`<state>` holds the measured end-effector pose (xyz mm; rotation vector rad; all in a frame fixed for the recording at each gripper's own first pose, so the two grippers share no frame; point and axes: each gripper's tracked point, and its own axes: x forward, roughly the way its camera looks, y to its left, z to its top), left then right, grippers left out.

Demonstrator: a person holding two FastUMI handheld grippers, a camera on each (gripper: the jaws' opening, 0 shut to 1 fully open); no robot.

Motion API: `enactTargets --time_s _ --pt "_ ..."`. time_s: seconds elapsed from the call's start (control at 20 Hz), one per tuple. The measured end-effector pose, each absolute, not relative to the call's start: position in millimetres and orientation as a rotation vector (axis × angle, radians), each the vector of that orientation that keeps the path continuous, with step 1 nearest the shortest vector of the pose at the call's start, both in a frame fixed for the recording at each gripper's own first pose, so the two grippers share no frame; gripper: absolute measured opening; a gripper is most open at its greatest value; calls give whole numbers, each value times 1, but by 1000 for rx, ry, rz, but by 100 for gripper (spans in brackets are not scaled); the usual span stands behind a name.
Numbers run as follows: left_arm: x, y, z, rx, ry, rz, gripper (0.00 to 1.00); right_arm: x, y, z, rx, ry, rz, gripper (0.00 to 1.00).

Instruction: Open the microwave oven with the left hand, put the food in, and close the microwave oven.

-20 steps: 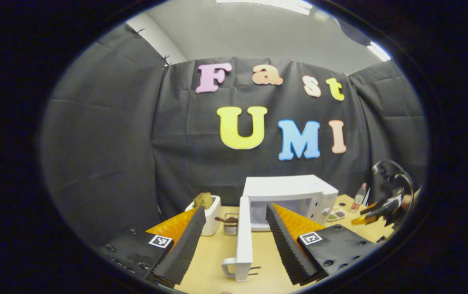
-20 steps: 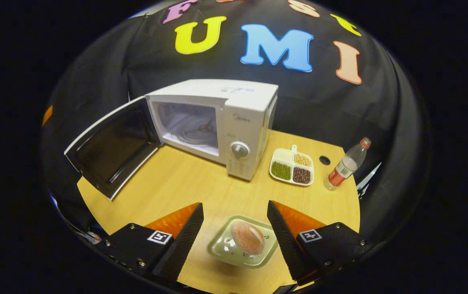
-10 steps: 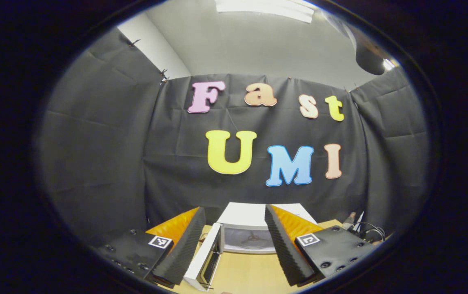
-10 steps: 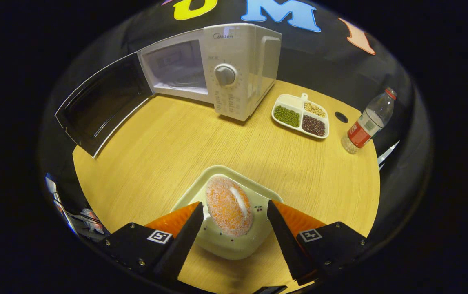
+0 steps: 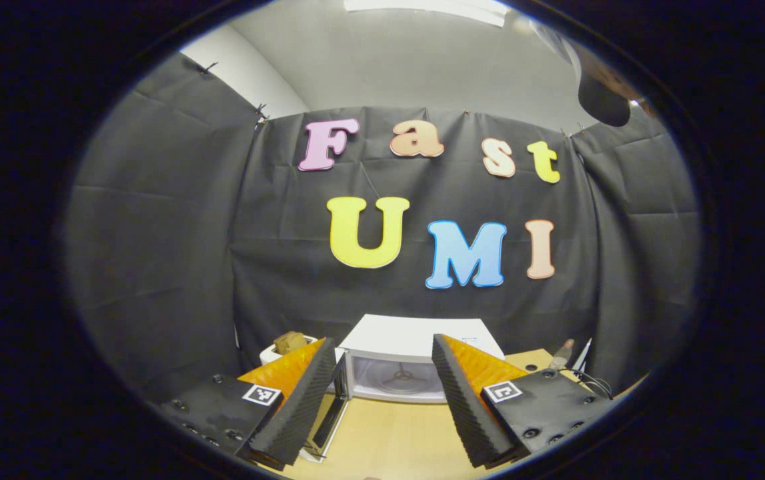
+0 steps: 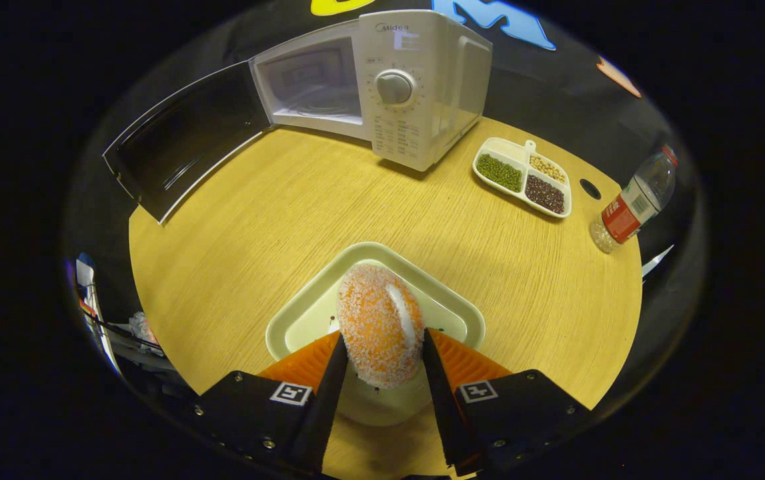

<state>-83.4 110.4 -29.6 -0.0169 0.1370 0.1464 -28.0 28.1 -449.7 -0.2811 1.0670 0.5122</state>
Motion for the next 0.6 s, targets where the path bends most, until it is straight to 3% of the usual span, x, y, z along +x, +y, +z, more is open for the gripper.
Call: enactTargets --time_s 0.2,0.45,0.55,0.6 --pt "-79 101 -29 -40 120 112 95 -20 31 -412 -417 944 505 66" --pt "-69 112 -18 -35 86 65 95 4 57 -346 -668 658 459 65" --pt "-77 123 -12 -15 71 68 95 19 75 -321 -743 529 432 50" --pt "-80 129 -11 -12 67 72 95 21 88 -315 -776 493 441 50"
